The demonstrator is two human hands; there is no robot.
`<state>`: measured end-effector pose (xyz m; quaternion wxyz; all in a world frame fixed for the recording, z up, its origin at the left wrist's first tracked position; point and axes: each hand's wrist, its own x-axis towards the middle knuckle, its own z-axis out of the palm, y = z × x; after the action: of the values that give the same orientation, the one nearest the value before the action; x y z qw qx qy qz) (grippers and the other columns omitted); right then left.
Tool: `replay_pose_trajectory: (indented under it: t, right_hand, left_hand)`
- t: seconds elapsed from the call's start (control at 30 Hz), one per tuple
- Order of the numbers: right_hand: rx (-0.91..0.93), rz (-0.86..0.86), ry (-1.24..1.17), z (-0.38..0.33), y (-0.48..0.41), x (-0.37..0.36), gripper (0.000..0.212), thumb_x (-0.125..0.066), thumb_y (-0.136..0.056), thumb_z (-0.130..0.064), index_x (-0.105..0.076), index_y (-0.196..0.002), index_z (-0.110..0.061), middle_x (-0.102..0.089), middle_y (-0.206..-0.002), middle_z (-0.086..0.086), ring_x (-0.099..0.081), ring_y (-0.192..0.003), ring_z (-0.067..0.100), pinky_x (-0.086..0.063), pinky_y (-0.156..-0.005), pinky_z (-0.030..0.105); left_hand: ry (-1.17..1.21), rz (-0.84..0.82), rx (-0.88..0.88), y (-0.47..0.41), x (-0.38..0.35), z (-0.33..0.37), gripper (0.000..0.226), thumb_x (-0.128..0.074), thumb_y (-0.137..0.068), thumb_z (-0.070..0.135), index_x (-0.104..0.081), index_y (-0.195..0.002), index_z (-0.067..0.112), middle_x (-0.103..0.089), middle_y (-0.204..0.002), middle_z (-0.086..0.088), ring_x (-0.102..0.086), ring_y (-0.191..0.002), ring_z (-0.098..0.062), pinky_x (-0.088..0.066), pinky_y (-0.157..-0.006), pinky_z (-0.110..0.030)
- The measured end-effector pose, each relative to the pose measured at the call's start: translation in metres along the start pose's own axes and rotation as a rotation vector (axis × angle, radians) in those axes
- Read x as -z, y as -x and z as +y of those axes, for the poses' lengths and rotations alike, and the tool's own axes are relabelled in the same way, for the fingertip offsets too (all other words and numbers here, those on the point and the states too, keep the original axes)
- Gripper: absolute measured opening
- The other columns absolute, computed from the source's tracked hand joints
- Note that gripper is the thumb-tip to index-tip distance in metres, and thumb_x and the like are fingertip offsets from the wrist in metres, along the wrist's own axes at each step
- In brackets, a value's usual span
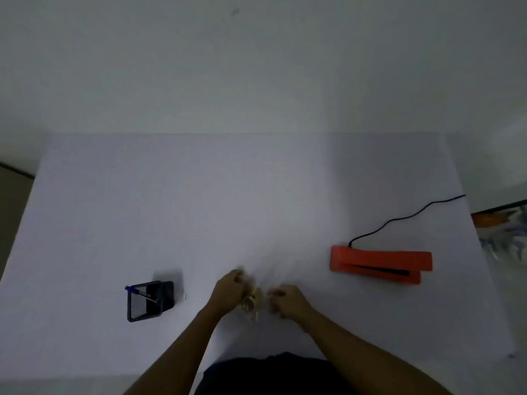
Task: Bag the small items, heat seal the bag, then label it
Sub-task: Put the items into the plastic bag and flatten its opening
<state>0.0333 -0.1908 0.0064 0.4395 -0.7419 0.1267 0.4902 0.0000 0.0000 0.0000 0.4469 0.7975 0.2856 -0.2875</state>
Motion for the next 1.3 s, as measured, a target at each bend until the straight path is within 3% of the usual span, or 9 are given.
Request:
replay_pose_trajectory:
  t: [0.17,0.27,0.47,0.73,0.87,0.97,1.1,1.2,1.3]
  right_hand:
    - [0.211,0.103,0.072,-0.005,-0.010,0.017,0.010,-0.069,-0.083,-0.001,-0.076,-0.087,-0.007,-0.069,-0.063,-0.003,-0.064,-0.056,0.011,-0.057,-0.059,0.026]
    - [0.315,0.114,0.140,-0.008,-0.006,0.026,0.010,-0.070,-0.085,-0.006,-0.079,-0.088,-0.008,-0.069,-0.063,-0.019,-0.063,-0.059,-0.004,-0.051,-0.064,0.014]
    - [0.502,0.171,0.152,0.003,0.009,0.040,0.014,-0.067,-0.089,-0.010,-0.078,-0.097,-0.014,-0.070,-0.092,-0.018,-0.065,-0.087,-0.007,-0.048,-0.075,0.008]
    - [0.571,0.156,0.082,0.028,0.021,0.049,0.014,-0.070,-0.086,-0.007,-0.079,-0.090,-0.018,-0.074,-0.099,-0.008,-0.067,-0.093,0.003,-0.050,-0.078,0.017]
    - [0.560,0.092,0.108,0.035,0.024,0.052,0.011,-0.075,-0.084,-0.019,-0.078,-0.094,-0.020,-0.075,-0.100,-0.009,-0.069,-0.093,0.004,-0.051,-0.082,0.019]
    - [0.595,0.076,0.145,0.035,0.029,0.055,0.021,-0.074,-0.084,-0.014,-0.078,-0.088,-0.034,-0.074,-0.094,-0.022,-0.070,-0.090,0.003,-0.052,-0.082,0.020]
    - [0.601,0.073,0.161,0.043,0.028,0.059,0.013,-0.072,-0.086,-0.011,-0.080,-0.089,-0.020,-0.074,-0.094,-0.024,-0.070,-0.090,0.002,-0.053,-0.084,0.021]
    - [0.611,0.080,0.182,0.047,0.027,0.062,0.013,-0.071,-0.087,-0.014,-0.078,-0.076,-0.016,-0.074,-0.077,-0.017,-0.064,-0.074,-0.003,-0.051,-0.068,0.023]
    - [0.620,0.079,0.223,0.041,0.026,0.059,0.034,-0.073,-0.085,-0.016,-0.068,-0.057,-0.034,-0.060,-0.057,-0.025,-0.053,-0.061,-0.009,-0.038,-0.055,0.017]
  left_hand:
    - [0.055,-0.007,0.018,0.001,-0.007,-0.003,0.041,-0.061,-0.091,0.015,-0.056,-0.131,0.013,-0.064,-0.115,-0.007,-0.061,-0.097,-0.020,-0.052,-0.082,-0.028]
    - [0.054,0.016,-0.047,0.006,-0.007,0.001,0.035,-0.064,-0.090,0.019,-0.061,-0.125,0.017,-0.063,-0.104,0.000,-0.058,-0.089,-0.013,-0.044,-0.075,-0.015]
    - [0.060,0.113,-0.202,0.024,-0.006,0.007,0.023,-0.074,-0.084,0.022,-0.059,-0.083,0.040,-0.063,-0.092,0.008,-0.056,-0.074,-0.011,-0.042,-0.065,-0.013]
    - [0.065,0.166,-0.278,0.049,-0.025,-0.003,0.017,-0.080,-0.077,0.017,-0.068,-0.079,0.029,-0.068,-0.091,0.006,-0.065,-0.076,-0.012,-0.056,-0.072,-0.029]
    - [0.074,0.170,-0.340,0.058,-0.036,-0.004,0.019,-0.080,-0.077,0.013,-0.071,-0.076,0.030,-0.072,-0.084,0.010,-0.066,-0.078,-0.008,-0.055,-0.072,-0.022]
    - [0.102,0.195,-0.353,0.064,-0.043,-0.005,0.019,-0.078,-0.078,0.009,-0.074,-0.074,0.028,-0.074,-0.080,0.011,-0.067,-0.078,-0.007,-0.054,-0.067,-0.020]
    - [0.157,0.294,-0.349,0.067,-0.046,-0.011,0.013,-0.078,-0.079,0.012,-0.077,-0.076,0.025,-0.074,-0.081,0.018,-0.068,-0.076,-0.003,-0.054,-0.064,-0.019]
    - [0.163,0.283,-0.348,0.067,-0.051,-0.010,0.011,-0.078,-0.079,0.018,-0.074,-0.077,0.029,-0.073,-0.080,0.018,-0.067,-0.077,-0.004,-0.054,-0.064,-0.023]
    - [0.156,0.249,-0.336,0.065,-0.054,-0.008,0.011,-0.078,-0.076,0.029,-0.072,-0.081,0.036,-0.072,-0.085,0.016,-0.066,-0.082,-0.005,-0.052,-0.070,-0.025]
